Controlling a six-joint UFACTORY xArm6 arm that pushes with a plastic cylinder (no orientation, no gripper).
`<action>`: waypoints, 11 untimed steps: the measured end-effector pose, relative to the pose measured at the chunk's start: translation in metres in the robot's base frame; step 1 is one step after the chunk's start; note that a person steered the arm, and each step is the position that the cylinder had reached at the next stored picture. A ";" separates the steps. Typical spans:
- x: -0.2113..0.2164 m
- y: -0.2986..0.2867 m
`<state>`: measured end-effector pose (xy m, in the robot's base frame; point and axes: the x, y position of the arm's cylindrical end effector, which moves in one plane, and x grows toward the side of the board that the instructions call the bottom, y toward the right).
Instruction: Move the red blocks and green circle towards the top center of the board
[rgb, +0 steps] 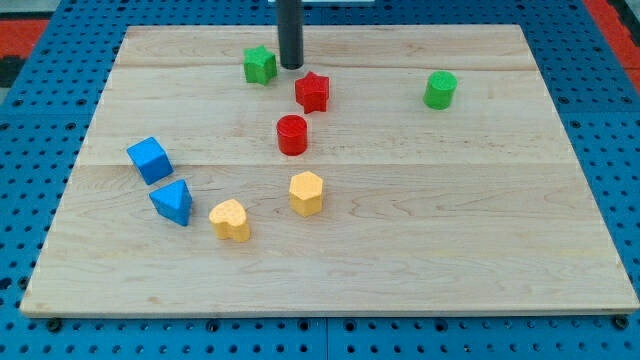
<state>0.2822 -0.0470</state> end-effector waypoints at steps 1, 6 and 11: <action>0.029 -0.010; 0.083 0.013; 0.027 0.075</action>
<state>0.3089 0.0275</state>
